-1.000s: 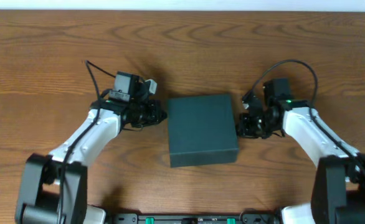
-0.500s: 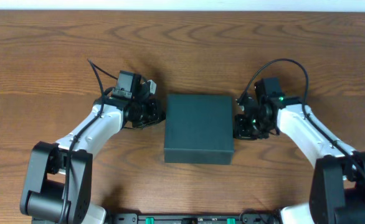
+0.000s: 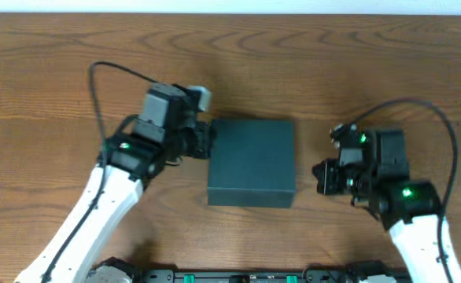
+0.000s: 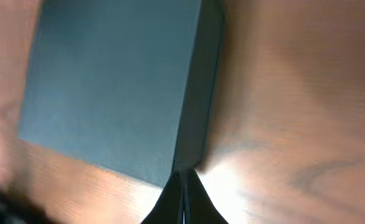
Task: Pack container
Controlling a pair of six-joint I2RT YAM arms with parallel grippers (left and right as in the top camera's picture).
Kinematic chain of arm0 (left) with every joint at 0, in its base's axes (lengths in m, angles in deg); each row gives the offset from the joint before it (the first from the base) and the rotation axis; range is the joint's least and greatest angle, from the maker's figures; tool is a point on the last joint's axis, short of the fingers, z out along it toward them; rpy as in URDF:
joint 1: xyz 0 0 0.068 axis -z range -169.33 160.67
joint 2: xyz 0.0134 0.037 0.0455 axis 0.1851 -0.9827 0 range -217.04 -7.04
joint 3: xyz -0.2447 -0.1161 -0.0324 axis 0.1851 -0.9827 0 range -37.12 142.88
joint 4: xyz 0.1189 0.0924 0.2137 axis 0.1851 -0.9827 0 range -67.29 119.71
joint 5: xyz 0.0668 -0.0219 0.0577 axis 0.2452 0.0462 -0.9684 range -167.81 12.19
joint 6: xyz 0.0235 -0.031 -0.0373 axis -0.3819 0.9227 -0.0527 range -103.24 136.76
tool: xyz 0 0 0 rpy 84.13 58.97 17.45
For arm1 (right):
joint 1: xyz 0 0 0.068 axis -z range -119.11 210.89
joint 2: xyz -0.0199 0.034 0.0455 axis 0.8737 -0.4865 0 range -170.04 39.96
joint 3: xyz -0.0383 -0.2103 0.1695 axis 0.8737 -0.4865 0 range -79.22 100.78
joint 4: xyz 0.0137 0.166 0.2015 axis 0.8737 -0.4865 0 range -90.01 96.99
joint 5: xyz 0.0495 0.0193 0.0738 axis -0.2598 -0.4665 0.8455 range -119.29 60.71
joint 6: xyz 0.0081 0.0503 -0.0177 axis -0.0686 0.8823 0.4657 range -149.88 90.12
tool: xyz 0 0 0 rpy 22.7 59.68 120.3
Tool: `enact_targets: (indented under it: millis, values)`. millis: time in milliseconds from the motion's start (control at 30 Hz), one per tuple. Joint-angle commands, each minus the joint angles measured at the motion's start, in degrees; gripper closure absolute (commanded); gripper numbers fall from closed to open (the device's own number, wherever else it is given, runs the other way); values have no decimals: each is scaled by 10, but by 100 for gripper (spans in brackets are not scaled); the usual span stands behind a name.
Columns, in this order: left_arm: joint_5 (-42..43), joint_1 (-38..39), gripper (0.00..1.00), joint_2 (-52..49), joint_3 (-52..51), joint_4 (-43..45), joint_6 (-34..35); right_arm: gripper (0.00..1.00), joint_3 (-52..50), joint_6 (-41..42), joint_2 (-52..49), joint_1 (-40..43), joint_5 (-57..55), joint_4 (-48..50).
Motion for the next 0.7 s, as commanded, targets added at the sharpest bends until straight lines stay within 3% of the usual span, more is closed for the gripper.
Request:
enact_targets:
  millis: [0, 233, 367, 567, 667]
  values:
    - [-14, 39, 94, -54, -18, 19, -25, 99, -86, 56, 41, -26, 55, 40]
    - [34, 61, 94, -182, -18, 47, -23, 98, -231, 189, 62, -141, 56, 184]
    - [46, 61, 94, -198, -18, 52, -23, 98, -279, 273, 62, -213, -48, 284]
    - [47, 61, 94, -198, -18, 51, -23, 98, -292, 281, -4, -265, -155, 401]
    - [47, 61, 94, -198, -18, 50, -23, 98, -292, 281, -49, -266, -141, 458]
